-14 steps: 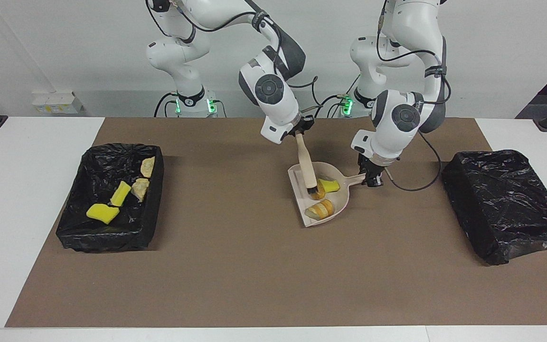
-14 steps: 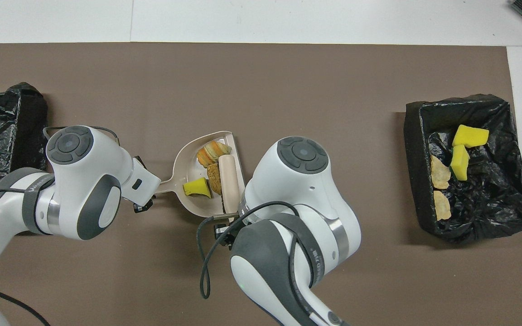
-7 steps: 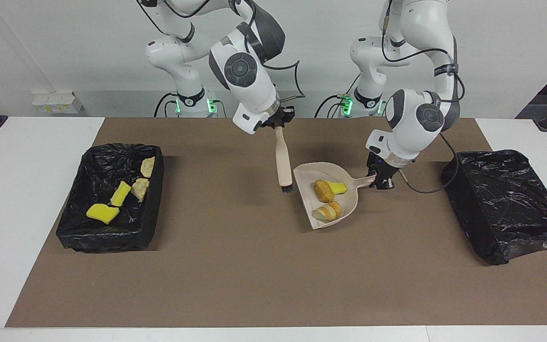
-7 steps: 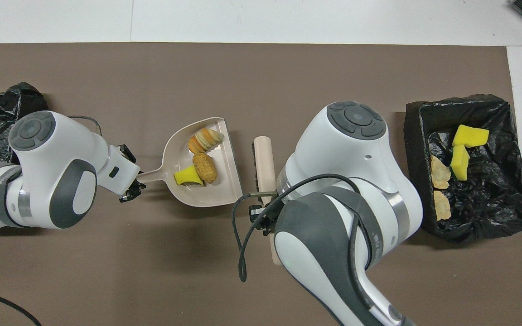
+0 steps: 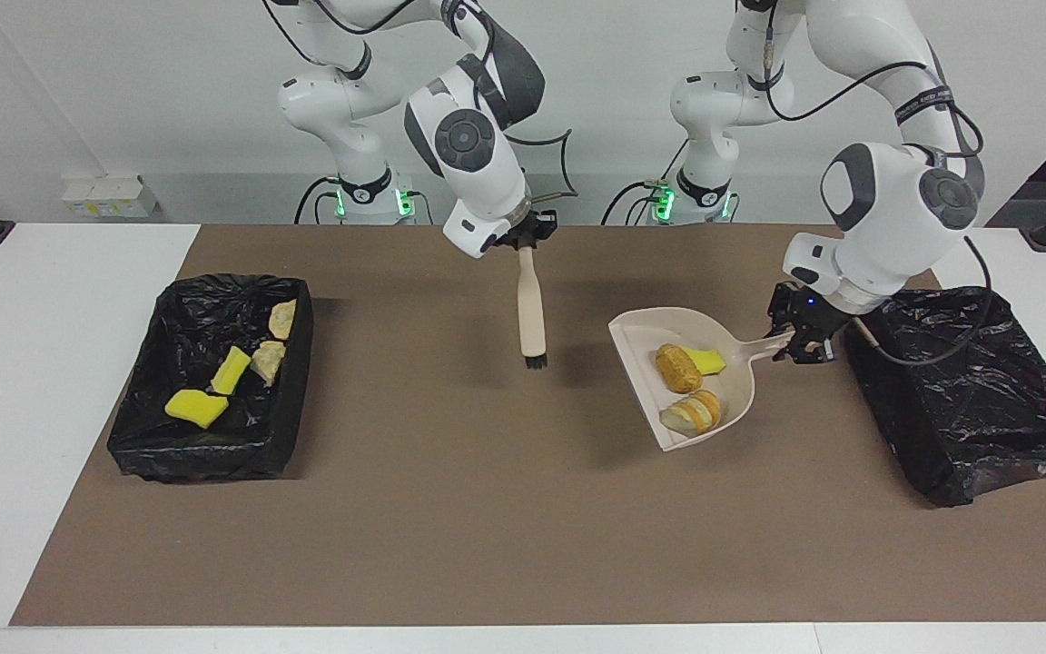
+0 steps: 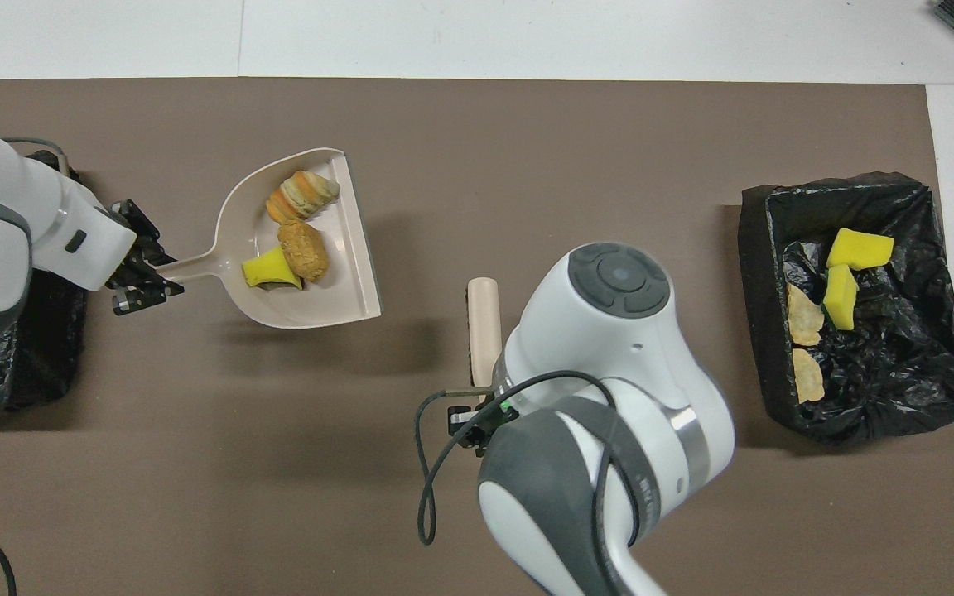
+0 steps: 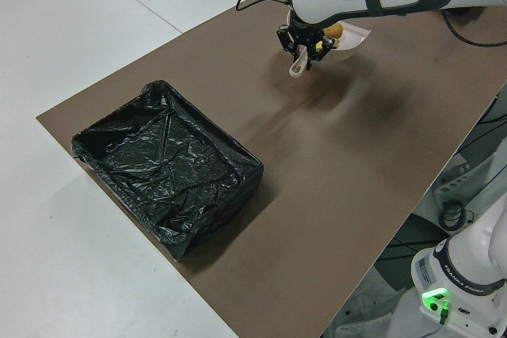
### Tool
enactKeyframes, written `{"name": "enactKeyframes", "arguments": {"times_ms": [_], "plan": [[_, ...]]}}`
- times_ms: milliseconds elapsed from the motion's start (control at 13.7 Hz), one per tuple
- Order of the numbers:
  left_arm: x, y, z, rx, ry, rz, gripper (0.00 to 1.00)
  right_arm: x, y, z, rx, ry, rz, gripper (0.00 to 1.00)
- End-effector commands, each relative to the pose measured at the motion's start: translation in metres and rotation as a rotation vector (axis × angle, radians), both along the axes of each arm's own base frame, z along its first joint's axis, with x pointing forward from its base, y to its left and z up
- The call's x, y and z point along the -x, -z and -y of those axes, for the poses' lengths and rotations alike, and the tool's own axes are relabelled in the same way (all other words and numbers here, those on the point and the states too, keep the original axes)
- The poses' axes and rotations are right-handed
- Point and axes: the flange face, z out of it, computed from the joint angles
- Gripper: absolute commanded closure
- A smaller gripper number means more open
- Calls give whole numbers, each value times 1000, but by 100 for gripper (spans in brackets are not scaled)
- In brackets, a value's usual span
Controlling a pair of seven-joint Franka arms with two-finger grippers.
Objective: Sweep and dump trash in bin
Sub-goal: 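Lift the dustpan toward the bin with the left gripper while the right gripper withdraws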
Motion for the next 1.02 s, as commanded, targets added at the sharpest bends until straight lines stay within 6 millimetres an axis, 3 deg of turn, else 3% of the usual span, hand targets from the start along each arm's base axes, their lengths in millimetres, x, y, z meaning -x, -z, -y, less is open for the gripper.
{"name": "enactKeyframes", "arguments": {"times_ms": [0,220,512,659,805,951], "plan": [[-28,-14,-26,1,29,-22,100,43,10,-31,42,20,26,100],[-30,-30,-55,8,17,-21,100,83,35,-69,56,15,51,100],[-26,-47,-95,13,33,-27,100,134,85,-116,86,11,68,100],[-24,-49,-113,5,29,-23,100,138,96,-115,98,15,68,100],[-21,-67,-120,1,27,-23,100,139,96,-115,108,6,74,99],[-14,-78,-147,5,-16,-31,100,140,99,-110,123,-6,76,96]]}}
